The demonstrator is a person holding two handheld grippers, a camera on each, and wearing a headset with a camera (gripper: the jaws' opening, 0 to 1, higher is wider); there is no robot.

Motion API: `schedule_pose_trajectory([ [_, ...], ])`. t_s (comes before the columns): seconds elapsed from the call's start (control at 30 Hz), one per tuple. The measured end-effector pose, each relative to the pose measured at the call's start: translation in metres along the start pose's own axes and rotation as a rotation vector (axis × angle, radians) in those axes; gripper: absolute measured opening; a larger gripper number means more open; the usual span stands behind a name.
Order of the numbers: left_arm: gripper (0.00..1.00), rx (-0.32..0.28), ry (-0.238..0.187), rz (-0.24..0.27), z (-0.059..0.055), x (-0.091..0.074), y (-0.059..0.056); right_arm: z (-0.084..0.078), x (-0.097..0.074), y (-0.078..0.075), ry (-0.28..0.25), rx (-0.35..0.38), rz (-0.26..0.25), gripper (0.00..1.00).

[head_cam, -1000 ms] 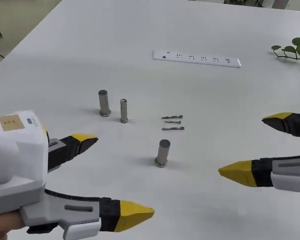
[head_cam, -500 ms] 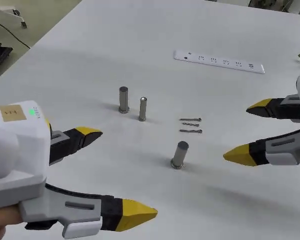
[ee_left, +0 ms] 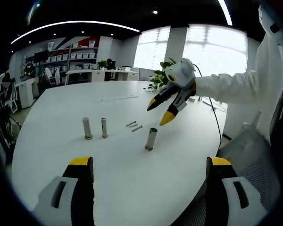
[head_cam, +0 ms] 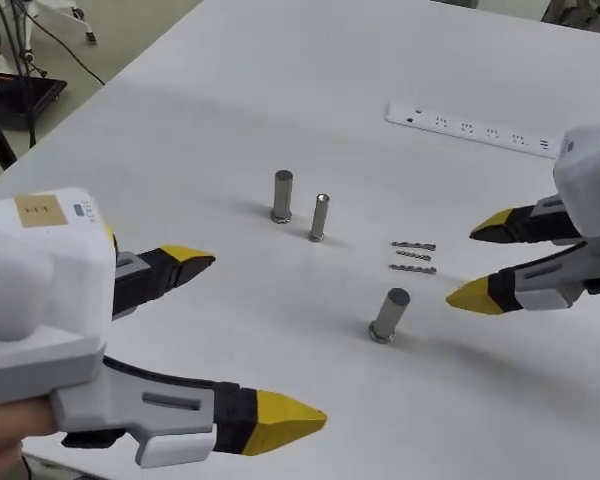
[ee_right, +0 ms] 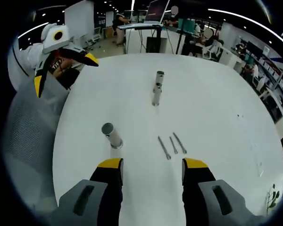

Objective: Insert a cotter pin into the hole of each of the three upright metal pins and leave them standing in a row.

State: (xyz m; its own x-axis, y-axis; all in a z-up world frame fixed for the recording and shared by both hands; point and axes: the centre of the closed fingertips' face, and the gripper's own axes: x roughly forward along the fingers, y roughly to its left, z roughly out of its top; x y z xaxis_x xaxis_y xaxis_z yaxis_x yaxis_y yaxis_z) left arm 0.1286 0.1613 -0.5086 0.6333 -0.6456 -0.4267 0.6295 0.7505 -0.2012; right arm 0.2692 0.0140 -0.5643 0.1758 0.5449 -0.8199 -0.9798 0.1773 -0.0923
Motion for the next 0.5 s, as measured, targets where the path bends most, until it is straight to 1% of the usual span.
schedule_pose_trajectory([
  [0.07,0.99,-0.009,-0.004,0.011,-0.002,-0.004,0.002,-0.002,0.005,0.001,0.014,-0.003,0.009,0.46],
  [0.13,0.99,-0.018,-0.004,0.018,-0.004,-0.007,0.003,-0.007,0.014,-0.005,0.025,-0.005,0.025,0.44],
  [0.27,0.99,-0.025,0.001,0.026,-0.007,-0.011,0.003,-0.008,0.024,-0.004,0.038,-0.004,0.047,0.40],
  [0.4,0.99,-0.034,0.001,0.039,-0.010,-0.015,0.004,-0.005,0.033,0.000,0.057,-0.036,0.069,0.34],
  [0.5,0.99,-0.034,0.001,0.041,-0.010,-0.016,0.004,-0.003,0.038,0.001,0.069,-0.049,0.077,0.33],
])
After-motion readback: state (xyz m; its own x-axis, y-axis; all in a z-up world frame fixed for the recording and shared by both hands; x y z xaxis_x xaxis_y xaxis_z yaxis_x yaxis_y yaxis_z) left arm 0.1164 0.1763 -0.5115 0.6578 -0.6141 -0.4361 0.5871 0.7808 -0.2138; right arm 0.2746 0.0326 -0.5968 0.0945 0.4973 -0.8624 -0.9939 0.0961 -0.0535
